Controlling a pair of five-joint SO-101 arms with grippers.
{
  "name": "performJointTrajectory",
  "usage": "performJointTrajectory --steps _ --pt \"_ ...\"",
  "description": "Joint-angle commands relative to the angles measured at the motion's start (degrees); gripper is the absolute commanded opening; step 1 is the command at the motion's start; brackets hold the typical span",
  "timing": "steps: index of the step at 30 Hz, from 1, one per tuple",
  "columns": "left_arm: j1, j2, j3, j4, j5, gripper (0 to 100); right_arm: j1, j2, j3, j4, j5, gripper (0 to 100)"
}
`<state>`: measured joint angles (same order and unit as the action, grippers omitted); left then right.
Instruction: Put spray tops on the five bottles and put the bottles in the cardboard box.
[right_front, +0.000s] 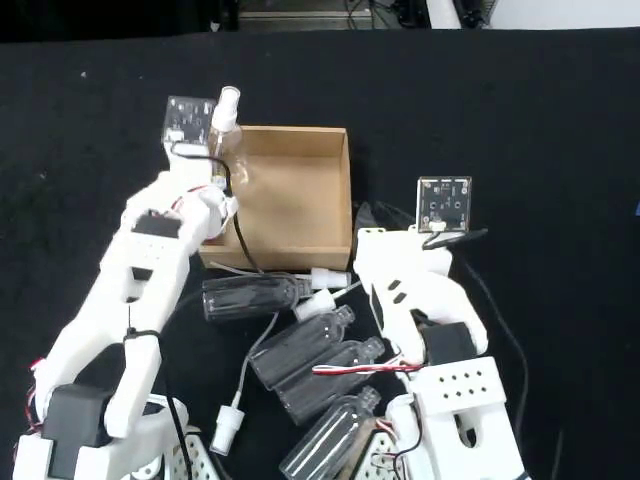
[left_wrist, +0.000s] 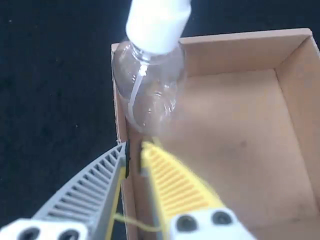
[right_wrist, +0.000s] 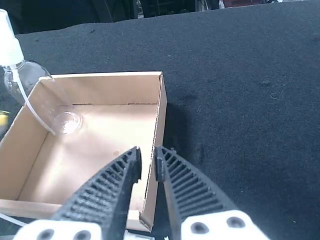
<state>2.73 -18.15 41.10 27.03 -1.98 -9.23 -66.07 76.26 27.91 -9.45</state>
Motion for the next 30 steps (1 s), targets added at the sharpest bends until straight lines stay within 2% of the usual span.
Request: performJointTrajectory --steps 1,5,10,30 --pt "1.19 -2.64 -5.32 3.52 -0.35 4 1.49 -2.24 -1.45 -2.29 0.53 5.6" --pt "3.21 -2.64 -4.09 3.69 -0.26 4 1.49 -2.24 -1.45 -2.29 0.53 5.6" --pt "3.82 -1.67 -4.26 3.43 3.96 4 1.49 -2.24 -1.36 -2.29 0.53 5.6" --pt "1.98 18.11 -14.55 0.7 3.6 4 1.58 -2.24 -1.27 -2.29 0.53 5.6"
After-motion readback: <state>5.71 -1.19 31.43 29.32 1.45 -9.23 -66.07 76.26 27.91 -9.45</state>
